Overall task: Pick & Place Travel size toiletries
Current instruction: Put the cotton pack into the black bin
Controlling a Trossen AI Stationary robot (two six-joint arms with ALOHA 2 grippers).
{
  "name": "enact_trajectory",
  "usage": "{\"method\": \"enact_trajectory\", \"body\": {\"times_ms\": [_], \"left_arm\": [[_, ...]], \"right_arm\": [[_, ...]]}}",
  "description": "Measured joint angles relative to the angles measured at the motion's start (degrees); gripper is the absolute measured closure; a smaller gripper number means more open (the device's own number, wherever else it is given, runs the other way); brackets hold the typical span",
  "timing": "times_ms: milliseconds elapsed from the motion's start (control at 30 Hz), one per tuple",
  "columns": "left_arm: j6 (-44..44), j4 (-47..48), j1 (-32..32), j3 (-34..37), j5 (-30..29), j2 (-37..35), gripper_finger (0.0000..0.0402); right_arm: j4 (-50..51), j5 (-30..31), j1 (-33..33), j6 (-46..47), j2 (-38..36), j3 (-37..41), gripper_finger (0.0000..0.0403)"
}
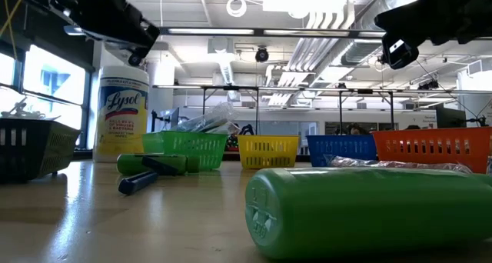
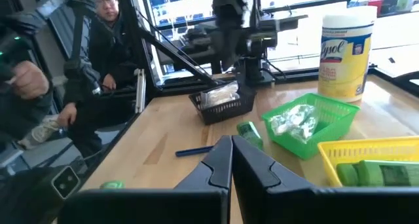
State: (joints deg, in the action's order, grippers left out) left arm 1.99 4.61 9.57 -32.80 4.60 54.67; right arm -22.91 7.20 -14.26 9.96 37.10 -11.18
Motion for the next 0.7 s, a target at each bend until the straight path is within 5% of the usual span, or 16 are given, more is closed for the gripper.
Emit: {"method": "enact_trajectory", "body": {"times_ms": [167, 333, 700], "left_arm": [[-4.88, -8.78, -5.17, 8.89, 0.25, -6.51, 0.0401], [-5.46, -14.17, -7.36, 13.15, 0.22, -7.41, 0.04], [-5.33, -16.25, -7.3, 15.63, 0.33, -4.29, 0.04]], "right_arm": [[2.03, -0.31, -3.42, 1.06, 0.0, -0.95, 0.04], [18.12, 2.88, -12.28, 9.87, 3.06, -7.74, 0.04], [40.34, 1.79, -32.6, 38.33, 30.44, -30.81, 0.0401]]}}
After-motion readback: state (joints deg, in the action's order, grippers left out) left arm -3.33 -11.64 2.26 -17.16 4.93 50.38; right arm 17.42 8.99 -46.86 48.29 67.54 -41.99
